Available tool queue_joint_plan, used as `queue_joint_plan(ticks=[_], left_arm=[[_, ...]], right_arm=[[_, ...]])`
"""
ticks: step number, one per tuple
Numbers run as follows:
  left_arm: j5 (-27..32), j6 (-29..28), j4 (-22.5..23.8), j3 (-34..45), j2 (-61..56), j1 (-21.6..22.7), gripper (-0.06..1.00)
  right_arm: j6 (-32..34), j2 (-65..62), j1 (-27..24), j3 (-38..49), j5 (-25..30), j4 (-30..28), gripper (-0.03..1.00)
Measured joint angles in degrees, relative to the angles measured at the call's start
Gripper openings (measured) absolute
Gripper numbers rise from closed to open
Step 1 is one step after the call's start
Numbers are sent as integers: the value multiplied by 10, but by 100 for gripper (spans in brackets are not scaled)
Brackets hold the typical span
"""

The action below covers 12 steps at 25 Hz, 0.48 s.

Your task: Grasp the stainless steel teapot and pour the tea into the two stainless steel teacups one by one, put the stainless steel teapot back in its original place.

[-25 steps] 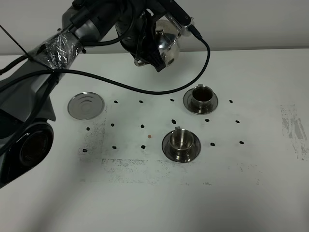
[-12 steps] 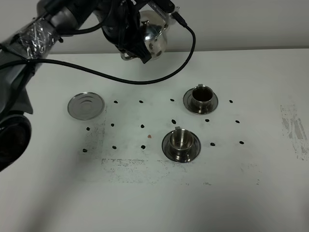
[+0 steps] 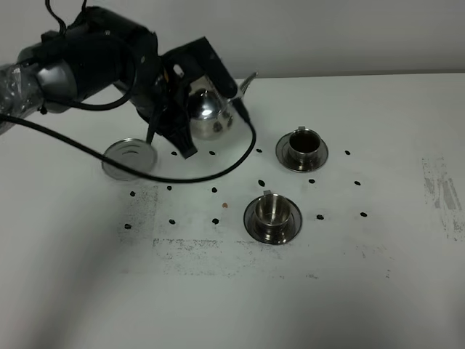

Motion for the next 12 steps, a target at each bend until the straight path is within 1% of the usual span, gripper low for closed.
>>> queue_joint_plan(ticks=[1, 4, 7, 12], left_arm=[[-12, 20, 9, 22, -7, 0, 18], [-29, 93, 15, 60, -13, 0, 18], [-34, 160, 13, 69, -13, 0, 18], [-67, 259, 8, 69, -13, 0, 18]], right_arm=[[0, 0, 0, 0, 0, 0, 23], [0, 0, 0, 0, 0, 0, 23], [0, 0, 0, 0, 0, 0, 23], [0, 0, 0, 0, 0, 0, 23]])
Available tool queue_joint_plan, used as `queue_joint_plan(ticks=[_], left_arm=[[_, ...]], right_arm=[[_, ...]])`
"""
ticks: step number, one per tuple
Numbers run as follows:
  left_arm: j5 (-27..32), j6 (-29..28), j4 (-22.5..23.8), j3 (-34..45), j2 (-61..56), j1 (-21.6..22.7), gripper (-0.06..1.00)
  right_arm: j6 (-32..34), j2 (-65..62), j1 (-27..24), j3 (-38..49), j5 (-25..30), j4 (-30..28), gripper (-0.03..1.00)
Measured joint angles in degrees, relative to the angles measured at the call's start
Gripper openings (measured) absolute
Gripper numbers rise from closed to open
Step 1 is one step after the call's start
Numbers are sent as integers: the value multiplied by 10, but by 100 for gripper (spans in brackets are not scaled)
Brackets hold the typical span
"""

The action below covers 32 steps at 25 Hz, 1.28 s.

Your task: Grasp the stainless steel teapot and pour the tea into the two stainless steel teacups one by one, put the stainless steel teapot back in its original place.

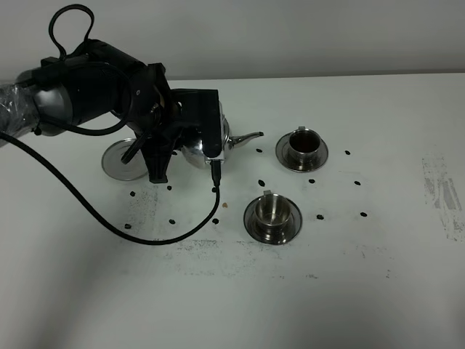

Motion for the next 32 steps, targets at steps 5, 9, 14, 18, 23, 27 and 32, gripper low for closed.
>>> queue_joint_plan(ticks=[5, 9, 14, 18, 23, 27, 32], left_arm=[[-16, 73, -3, 0, 0, 0, 18], [-35, 118, -4, 0, 0, -1, 18], [-54, 136, -5, 0, 2, -13, 18], [-61, 137, -4, 0, 23, -25, 18], [-61, 169, -3, 0, 41, -35, 18], [-61, 227, -2, 0, 41, -37, 18], [-65, 286, 39, 0, 41, -38, 18]], right_arm=[[0, 0, 0, 0, 0, 0, 23], [0, 0, 0, 0, 0, 0, 23], [0, 0, 0, 0, 0, 0, 23], [0, 0, 0, 0, 0, 0, 23], [0, 0, 0, 0, 0, 1, 23], [0, 0, 0, 0, 0, 1, 23], [0, 0, 0, 0, -1, 1, 23]])
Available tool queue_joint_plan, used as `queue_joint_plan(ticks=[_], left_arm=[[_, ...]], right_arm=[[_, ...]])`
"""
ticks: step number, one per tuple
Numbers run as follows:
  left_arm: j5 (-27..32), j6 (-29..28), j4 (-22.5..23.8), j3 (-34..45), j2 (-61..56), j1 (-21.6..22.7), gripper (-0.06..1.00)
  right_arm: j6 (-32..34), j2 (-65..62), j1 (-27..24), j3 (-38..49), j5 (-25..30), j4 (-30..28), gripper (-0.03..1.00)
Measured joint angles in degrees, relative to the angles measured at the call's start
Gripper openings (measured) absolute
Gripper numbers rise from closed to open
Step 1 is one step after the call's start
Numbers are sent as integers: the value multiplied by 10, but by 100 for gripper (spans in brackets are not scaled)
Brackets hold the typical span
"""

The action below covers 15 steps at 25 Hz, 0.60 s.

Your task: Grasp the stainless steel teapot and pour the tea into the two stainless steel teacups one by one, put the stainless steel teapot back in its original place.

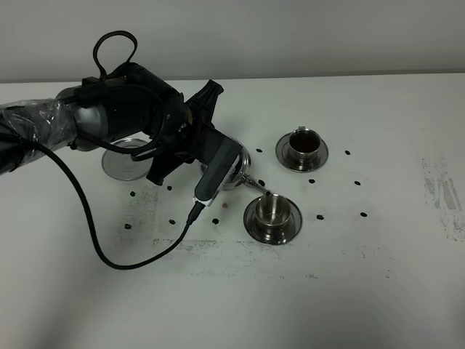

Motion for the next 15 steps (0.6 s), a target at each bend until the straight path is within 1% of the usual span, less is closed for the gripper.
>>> queue_joint_plan(ticks=[3, 9, 13, 15], left_arm=[[-2, 5, 28, 0, 0, -7, 18], [-24, 7, 64, 0, 0, -15, 18], [-33, 7, 99, 0, 0, -15, 18], [-40, 7, 107, 0, 0, -17, 18]], right_arm=[[0, 0, 0, 0, 0, 0, 23], [0, 0, 0, 0, 0, 0, 23], [0, 0, 0, 0, 0, 0, 23], [0, 0, 0, 0, 0, 0, 23]])
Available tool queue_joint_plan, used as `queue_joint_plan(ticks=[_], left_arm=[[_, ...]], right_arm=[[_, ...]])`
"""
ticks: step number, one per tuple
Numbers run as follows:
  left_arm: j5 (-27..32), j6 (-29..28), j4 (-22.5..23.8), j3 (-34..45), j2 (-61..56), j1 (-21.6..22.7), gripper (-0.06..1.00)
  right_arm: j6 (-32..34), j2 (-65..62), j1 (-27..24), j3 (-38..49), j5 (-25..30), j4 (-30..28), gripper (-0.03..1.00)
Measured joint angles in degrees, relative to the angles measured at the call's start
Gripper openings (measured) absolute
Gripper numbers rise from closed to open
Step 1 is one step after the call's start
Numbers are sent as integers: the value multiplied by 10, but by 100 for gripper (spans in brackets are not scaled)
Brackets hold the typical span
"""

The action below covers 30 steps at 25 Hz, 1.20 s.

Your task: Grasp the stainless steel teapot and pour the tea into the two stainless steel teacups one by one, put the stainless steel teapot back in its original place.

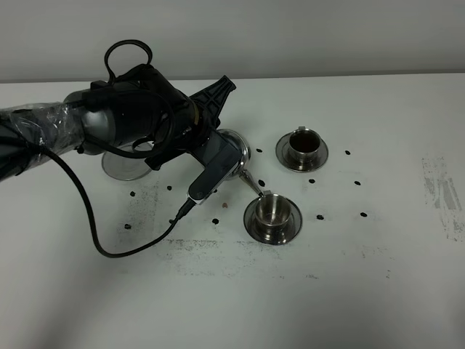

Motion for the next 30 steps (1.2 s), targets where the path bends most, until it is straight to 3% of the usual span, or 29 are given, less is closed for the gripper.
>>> queue_joint_plan(ticks=[15, 30], left_arm=[[-38, 0, 65, 0, 0, -11, 18], [-63, 5, 85, 0, 0, -11, 18]], right_arm=[[0, 0, 0, 0, 0, 0, 23], [0, 0, 0, 0, 0, 0, 23]])
